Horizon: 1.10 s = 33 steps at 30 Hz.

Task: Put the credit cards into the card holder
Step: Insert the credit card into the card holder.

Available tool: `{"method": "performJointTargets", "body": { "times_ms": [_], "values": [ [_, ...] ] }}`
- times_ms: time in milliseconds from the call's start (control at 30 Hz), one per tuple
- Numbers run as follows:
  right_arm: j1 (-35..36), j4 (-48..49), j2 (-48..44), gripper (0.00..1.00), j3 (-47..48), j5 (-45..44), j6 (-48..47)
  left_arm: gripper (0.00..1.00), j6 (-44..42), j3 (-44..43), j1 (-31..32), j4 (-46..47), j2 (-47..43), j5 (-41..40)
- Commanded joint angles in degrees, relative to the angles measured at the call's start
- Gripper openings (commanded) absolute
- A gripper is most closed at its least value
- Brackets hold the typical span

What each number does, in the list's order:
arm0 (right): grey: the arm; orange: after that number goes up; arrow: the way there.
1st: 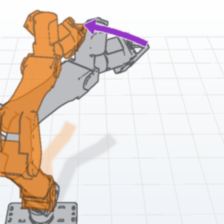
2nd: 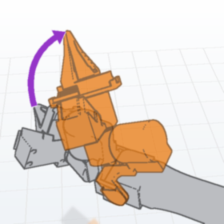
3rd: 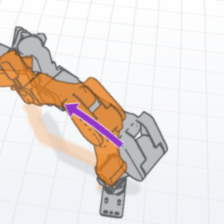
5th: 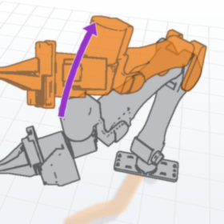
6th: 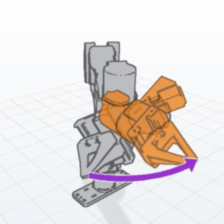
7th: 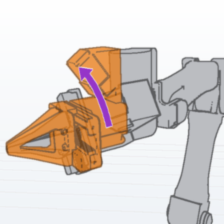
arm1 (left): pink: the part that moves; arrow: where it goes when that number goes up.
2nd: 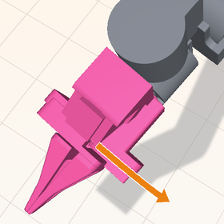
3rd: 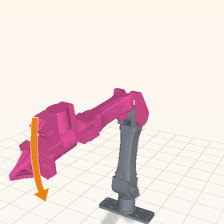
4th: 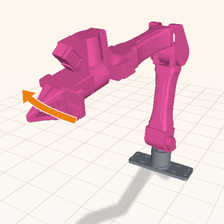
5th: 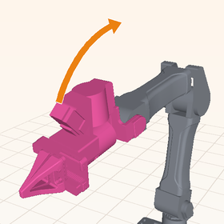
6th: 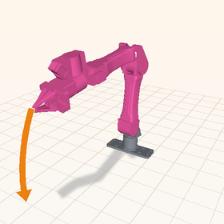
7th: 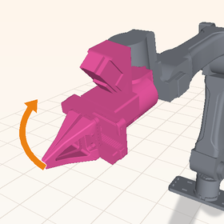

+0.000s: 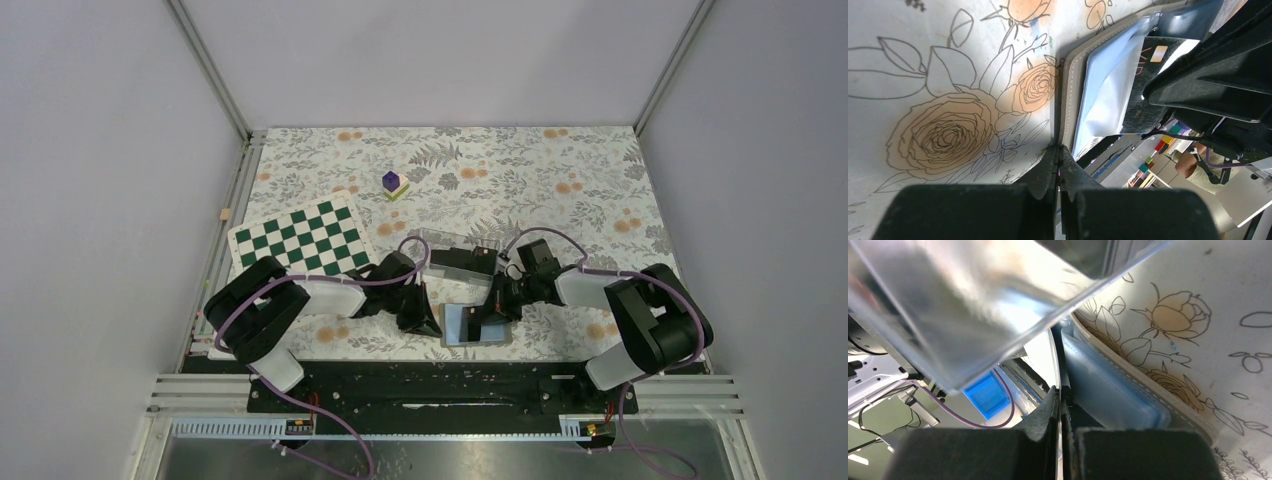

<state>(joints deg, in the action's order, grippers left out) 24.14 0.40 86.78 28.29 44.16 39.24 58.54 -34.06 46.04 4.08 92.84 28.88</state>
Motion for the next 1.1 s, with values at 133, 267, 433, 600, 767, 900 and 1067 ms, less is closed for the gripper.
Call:
{"method": "performJointTargets", "body": {
  "times_ms": [133, 267, 433, 600, 767, 900, 1067],
  "values": [
    [3.69, -5.44, 2.94, 0.01, 2.95, -0.39, -3.05, 0.0, -3.32, -1.56, 1.63, -3.99, 4.06, -5.41],
    [3.85, -12.32, 1.28, 0.24, 4.79, -5.32, -5.91, 0.0, -3.45, -1.55, 1.68, -5.3, 4.23, -5.6],
    [3.93, -18.59, -1.6, 0.4, 7.11, -10.42, -8.13, 0.0, -3.78, -1.72, 1.65, -5.74, 4.2, -5.77],
    [4.52, -20.98, -2.1, 0.47, 8.81, -12.22, -9.07, 0.0, -4.63, -2.62, 1.71, -7.56, 4.33, -6.29],
    [5.28, -22.63, -2.37, 0.53, 10.0, -12.95, -9.48, 0.0, -5.26, -3.99, 1.74, -8.46, 5.07, -6.24],
    [5.39, -26.07, -3.74, 0.59, 11.72, -14.13, -10.65, 0.0, -5.24, -5.46, 1.76, -8.39, 5.73, -5.31],
    [5.32, -31.1, -6.37, 0.65, 14.21, -16.79, -12.21, 0.14, -4.86, -7.4, 1.66, -7.69, 5.99, -3.86]
  ]
}}
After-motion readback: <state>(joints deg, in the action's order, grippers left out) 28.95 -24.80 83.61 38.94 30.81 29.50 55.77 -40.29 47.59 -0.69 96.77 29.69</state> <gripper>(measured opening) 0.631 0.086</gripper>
